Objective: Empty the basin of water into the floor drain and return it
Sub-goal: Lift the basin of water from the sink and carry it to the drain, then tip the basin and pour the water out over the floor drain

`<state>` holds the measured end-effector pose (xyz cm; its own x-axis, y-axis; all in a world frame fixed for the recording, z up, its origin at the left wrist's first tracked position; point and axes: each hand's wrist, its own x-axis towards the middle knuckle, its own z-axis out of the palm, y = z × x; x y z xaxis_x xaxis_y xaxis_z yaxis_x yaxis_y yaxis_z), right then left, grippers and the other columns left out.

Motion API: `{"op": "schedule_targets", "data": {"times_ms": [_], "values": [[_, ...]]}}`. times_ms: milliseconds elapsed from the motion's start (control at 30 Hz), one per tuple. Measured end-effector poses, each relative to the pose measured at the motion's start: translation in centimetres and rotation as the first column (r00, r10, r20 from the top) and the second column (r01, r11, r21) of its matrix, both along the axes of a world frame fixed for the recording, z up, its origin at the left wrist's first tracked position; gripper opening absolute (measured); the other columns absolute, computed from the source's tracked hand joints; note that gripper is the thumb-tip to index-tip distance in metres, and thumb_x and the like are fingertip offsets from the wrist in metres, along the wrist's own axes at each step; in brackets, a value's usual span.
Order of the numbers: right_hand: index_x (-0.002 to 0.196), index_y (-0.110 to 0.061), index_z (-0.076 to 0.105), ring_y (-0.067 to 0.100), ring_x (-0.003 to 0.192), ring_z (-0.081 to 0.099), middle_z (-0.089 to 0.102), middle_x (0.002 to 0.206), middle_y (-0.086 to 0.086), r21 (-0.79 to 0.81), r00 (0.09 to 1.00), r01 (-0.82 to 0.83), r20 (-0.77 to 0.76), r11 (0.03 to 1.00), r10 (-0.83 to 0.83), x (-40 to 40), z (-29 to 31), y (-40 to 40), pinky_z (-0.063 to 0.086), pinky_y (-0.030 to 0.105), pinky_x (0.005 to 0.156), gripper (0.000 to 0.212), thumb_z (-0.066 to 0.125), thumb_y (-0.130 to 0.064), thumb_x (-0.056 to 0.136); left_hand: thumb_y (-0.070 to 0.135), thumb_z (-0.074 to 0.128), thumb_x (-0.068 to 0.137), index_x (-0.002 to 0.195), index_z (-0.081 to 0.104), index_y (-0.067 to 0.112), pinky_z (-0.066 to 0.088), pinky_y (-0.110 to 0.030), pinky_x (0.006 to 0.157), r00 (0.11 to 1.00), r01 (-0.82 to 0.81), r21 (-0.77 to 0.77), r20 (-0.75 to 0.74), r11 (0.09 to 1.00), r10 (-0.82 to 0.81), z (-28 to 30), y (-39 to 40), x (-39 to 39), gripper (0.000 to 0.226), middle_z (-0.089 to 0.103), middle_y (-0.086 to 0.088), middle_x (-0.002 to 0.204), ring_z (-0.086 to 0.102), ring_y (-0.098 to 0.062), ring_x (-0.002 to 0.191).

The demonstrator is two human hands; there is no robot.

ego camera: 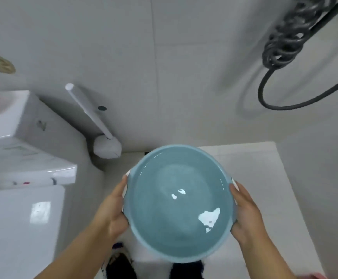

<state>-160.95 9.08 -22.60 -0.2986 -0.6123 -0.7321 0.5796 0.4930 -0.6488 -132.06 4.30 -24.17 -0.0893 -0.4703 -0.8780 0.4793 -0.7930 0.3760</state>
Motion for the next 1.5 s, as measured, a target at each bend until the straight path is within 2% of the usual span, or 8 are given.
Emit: {"op": "schedule_targets", "data": {"times_ms": [400, 700, 900, 1000, 1100, 1200, 1333, 1500], "values": [[0.120, -0.015, 0.069, 0.040, 0.108, 0.067, 0.071, 0.118, 0.015, 0.066, 0.997, -0.074, -0.017, 0.995, 0.075, 5.9, -27.4, -4.6, 0.049, 0.061, 0.097, 0.027, 0.062, -0.021, 0.095, 0.049, 0.042, 0.102, 0.129, 0.065, 0.026, 0.055, -0.052, 0.090, 0.996, -0.017, -0.144, 0.081, 0.989, 0.029, -25.3, -2.7, 5.3, 0.042, 0.071, -0.010, 0.123, 0.068, -0.032, 0.109], [0.100, -0.015, 0.073, 0.027, 0.084, 0.068, 0.075, 0.097, 0.007, 0.168, 0.951, -0.215, -0.189, 0.962, 0.245, 8.6, -43.1, -7.7, 0.054, 0.037, 0.080, 0.013, 0.062, -0.018, 0.094, 0.037, 0.039, 0.106, 0.122, 0.067, 0.026, 0.052, -0.049, 0.094, 0.947, 0.115, -0.270, 0.321, 0.956, -0.024, -42.1, -4.1, 8.1, 0.034, 0.072, -0.010, 0.121, 0.067, -0.032, 0.110], [0.096, -0.012, 0.069, 0.019, 0.065, 0.057, 0.067, 0.083, 0.005, 0.213, 0.873, -0.340, -0.291, 0.916, 0.392, 9.0, -49.0, -8.3, 0.040, 0.019, 0.047, 0.014, 0.056, -0.017, 0.097, 0.043, 0.048, 0.102, 0.116, 0.068, 0.013, 0.057, -0.049, 0.087, 0.882, 0.223, -0.181, 0.455, 0.958, -0.119, -50.0, -5.2, 10.0, 0.039, 0.074, -0.015, 0.112, 0.070, -0.035, 0.102], [0.091, -0.009, 0.070, 0.022, 0.069, 0.056, 0.066, 0.086, 0.008, 0.227, 0.825, -0.398, -0.336, 0.889, 0.455, 9.0, -50.6, -8.4, 0.042, 0.024, 0.057, 0.016, 0.056, -0.017, 0.096, 0.046, 0.048, 0.101, 0.116, 0.062, 0.015, 0.058, -0.044, 0.079, 0.808, 0.283, -0.106, 0.561, 0.953, -0.178, -52.3, -5.7, 10.6, 0.037, 0.071, -0.014, 0.111, 0.068, -0.035, 0.099], [0.092, -0.006, 0.070, 0.023, 0.074, 0.059, 0.068, 0.087, 0.008, 0.234, 0.770, -0.441, -0.397, 0.866, 0.499, 8.8, -51.6, -9.3, 0.047, 0.030, 0.066, 0.019, 0.057, -0.019, 0.095, 0.059, 0.042, 0.096, 0.121, 0.059, 0.015, 0.056, -0.049, 0.089, 0.707, 0.387, -0.066, 0.662, 0.920, -0.250, -53.9, -6.1, 11.1, 0.053, 0.068, -0.011, 0.114, 0.066, -0.032, 0.100], [0.084, -0.011, 0.061, 0.019, 0.071, 0.055, 0.062, 0.082, 0.004, 0.267, 0.650, -0.523, -0.489, 0.809, 0.581, 8.6, -51.6, -10.2, 0.044, 0.030, 0.064, 0.023, 0.050, -0.024, 0.099, 0.063, 0.034, 0.096, 0.123, 0.060, 0.007, 0.049, -0.042, 0.095, 0.488, 0.549, 0.027, 0.801, 0.835, -0.347, -54.0, -6.7, 11.6, 0.068, 0.064, -0.013, 0.121, 0.061, -0.034, 0.109], [0.077, -0.012, 0.041, 0.019, 0.067, 0.043, 0.045, 0.074, 0.001, 0.375, 0.429, -0.602, -0.592, 0.705, 0.682, 8.5, -52.5, -10.5, 0.035, 0.031, 0.060, 0.032, 0.037, -0.031, 0.103, 0.045, 0.033, 0.104, 0.093, 0.058, 0.002, 0.037, -0.035, 0.067, 0.163, 0.742, 0.091, 0.936, 0.664, -0.311, -53.6, -6.8, 12.1, 0.051, 0.062, -0.013, 0.084, 0.060, -0.034, 0.086], [0.096, -0.002, 0.046, 0.027, 0.072, 0.048, 0.055, 0.080, 0.015, 0.334, 0.345, -0.624, -0.693, 0.707, 0.632, 8.7, -53.7, -10.1, 0.040, 0.036, 0.067, 0.036, 0.030, -0.033, 0.105, 0.040, 0.031, 0.105, 0.091, 0.043, 0.008, 0.036, -0.037, 0.058, 0.107, 0.794, 0.029, 0.977, 0.607, -0.186, -54.0, -5.8, 11.8, 0.037, 0.055, -0.010, 0.070, 0.052, -0.031, 0.066]]}}
